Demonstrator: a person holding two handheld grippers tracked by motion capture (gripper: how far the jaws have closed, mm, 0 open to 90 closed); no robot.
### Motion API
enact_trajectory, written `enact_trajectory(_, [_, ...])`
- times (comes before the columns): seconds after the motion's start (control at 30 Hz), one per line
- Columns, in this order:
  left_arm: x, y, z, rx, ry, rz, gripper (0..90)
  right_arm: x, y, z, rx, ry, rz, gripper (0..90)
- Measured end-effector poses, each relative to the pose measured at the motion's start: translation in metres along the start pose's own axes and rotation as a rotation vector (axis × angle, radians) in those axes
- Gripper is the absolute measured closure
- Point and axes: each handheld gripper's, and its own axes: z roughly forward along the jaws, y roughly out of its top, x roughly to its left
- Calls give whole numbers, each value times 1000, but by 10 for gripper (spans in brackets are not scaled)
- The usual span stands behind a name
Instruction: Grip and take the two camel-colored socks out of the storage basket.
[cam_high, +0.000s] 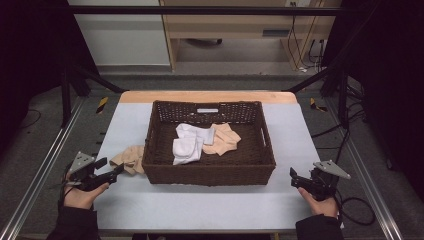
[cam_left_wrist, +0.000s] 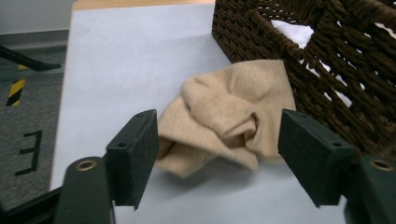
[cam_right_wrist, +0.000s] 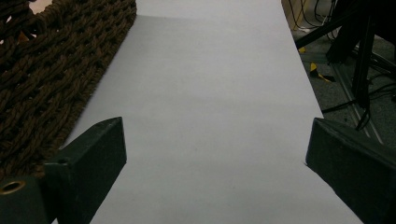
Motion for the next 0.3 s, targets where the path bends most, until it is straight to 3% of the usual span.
enact_trajectory(0.13, [0, -10, -10, 9, -6, -7, 249, 0, 0, 0, -1, 0, 1, 54])
enact_trajectory(0.3, [0, -23, -9, 58, -9, -14, 243, 0, 0, 0, -3, 1, 1, 54])
